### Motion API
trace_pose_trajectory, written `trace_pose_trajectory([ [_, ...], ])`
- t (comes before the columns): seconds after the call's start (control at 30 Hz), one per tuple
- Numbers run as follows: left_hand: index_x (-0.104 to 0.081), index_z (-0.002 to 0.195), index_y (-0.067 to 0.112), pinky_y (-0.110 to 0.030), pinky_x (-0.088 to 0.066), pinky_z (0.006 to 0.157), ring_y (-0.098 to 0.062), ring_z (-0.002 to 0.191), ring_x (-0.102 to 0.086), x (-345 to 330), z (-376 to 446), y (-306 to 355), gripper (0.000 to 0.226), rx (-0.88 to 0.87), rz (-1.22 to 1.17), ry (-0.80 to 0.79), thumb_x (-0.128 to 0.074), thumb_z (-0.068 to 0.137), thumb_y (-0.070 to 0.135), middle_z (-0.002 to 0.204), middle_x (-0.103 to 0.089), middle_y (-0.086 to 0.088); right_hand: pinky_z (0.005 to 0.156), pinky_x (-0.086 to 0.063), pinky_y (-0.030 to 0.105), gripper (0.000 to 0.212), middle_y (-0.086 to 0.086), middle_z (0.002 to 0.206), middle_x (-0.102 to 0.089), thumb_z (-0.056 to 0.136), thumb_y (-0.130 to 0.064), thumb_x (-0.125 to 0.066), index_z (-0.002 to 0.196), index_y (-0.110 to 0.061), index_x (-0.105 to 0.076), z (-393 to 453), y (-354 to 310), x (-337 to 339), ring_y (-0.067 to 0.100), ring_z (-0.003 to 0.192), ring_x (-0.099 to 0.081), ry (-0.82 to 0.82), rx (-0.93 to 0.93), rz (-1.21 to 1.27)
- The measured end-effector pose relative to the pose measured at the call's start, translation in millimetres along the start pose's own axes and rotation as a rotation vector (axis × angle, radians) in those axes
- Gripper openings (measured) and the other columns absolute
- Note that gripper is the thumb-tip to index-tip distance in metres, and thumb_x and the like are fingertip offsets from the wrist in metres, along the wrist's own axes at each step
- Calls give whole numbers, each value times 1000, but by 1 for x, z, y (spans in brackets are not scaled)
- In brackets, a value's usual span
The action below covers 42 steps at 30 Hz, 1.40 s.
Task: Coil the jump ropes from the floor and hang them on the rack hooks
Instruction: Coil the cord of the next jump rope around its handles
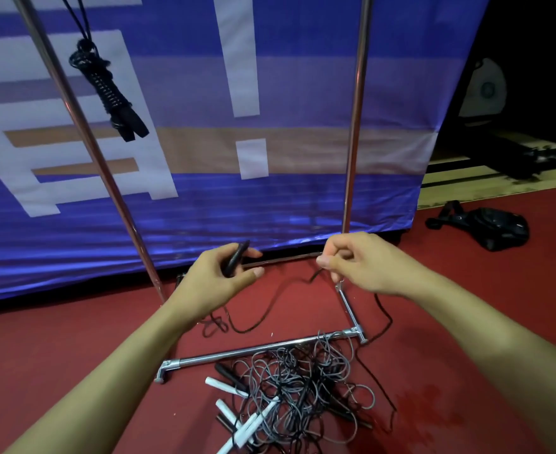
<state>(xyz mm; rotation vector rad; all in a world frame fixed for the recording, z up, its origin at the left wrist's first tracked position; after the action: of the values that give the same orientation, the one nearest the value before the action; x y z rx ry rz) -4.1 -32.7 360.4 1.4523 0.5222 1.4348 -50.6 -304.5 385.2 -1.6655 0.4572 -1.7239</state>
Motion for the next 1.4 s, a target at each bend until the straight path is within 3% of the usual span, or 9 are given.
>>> trace_pose_trajectory([
  [0.2, -77, 100, 14, -25, -38, 64, -7, 64, -43, -41, -12, 26, 33, -115, -6, -255, -75, 89, 45, 71, -56, 3, 53, -44, 27, 22, -7, 64, -70, 99, -34, -64, 81, -22, -64, 4, -25, -29, 5, 46, -54, 67, 69, 77],
  [0.43, -60, 75, 14, -21, -32, 53, 0, 51, -35, 23, 9, -18, 30, 32, 163, 62, -73, 93, 34, 53, -41, 14, 58, -42, 21, 34, -14, 54, -56, 106, -42, -49, 84, -21, -63, -11, 22, -7, 0, 48, -48, -397, -138, -96],
  [0.6, -75, 106, 24, -26, -36, 60, -12, 61, -41, 24, -6, -24, 26, 162, 108, -114, -84, 83, 35, 64, -41, 3, 57, -39, 15, 21, -10, 62, -63, 103, -33, -58, 89, -19, -53, -8, 29, -3, 0, 54, -51, -100, -25, -13],
  [0.7, -72, 103, 16, -25, -28, 49, -12, 55, -32, 1, -3, 1, 24, 139, -117, -166, -82, 87, 31, 69, -37, -3, 58, -43, 21, 22, -6, 64, -65, 100, -32, -64, 83, -20, -54, -2, 11, -14, 6, 55, -56, -15, 101, -40],
  [0.8, -74, 101, 14, -17, -26, 48, -5, 52, -30, -26, -11, 20, 23, -13, -15, -241, -75, 93, 35, 63, -37, 6, 62, -50, 28, 20, -9, 66, -68, 98, -34, -65, 82, -24, -58, 2, -6, -25, 5, 57, -61, 41, 119, -16],
  [0.9, -73, 84, 15, -16, -30, 53, -1, 52, -34, -29, -9, 18, 27, -75, 105, -211, -70, 97, 39, 55, -40, 16, 63, -52, 33, 24, -8, 63, -69, 98, -42, -63, 81, -25, -60, 4, -13, -27, 6, 55, -62, -12, 76, -55],
  [1.07, -67, 74, 17, -29, -35, 58, 0, 54, -33, 23, 8, -25, 34, 21, 260, 20, -72, 94, 44, 58, -40, 13, 64, -45, 27, 38, -9, 60, -57, 104, -47, -51, 78, -23, -63, -8, 21, -14, 8, 55, -52, -386, -99, -114],
  [1.3, -73, 106, 18, -17, -34, 56, -2, 55, -36, -3, -4, -15, 23, 36, 47, -147, -83, 87, 28, 59, -42, 14, 61, -37, 14, 37, -19, 59, -54, 108, -40, -46, 82, -26, -69, -1, 5, -16, 1, 56, -48, -244, 65, -106],
  [1.4, -76, 105, 20, -19, -45, 69, -4, 71, -53, -28, -7, 8, 21, -98, -1, -256, -77, 92, 36, 77, -66, -3, 61, -42, 20, 40, -8, 60, -57, 107, -41, -47, 79, -26, -71, 6, -8, -27, 4, 55, -52, -179, 118, -69],
])
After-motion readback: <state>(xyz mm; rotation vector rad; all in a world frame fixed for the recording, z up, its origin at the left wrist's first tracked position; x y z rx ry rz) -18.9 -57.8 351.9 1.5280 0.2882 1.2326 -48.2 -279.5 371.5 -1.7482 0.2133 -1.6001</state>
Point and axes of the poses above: each hand's wrist, its own z-axis towards the middle knuckle, its own x-axis out of the back of the hand, y = z × x, the point moved 1 cm from there along z, towards the middle knuckle
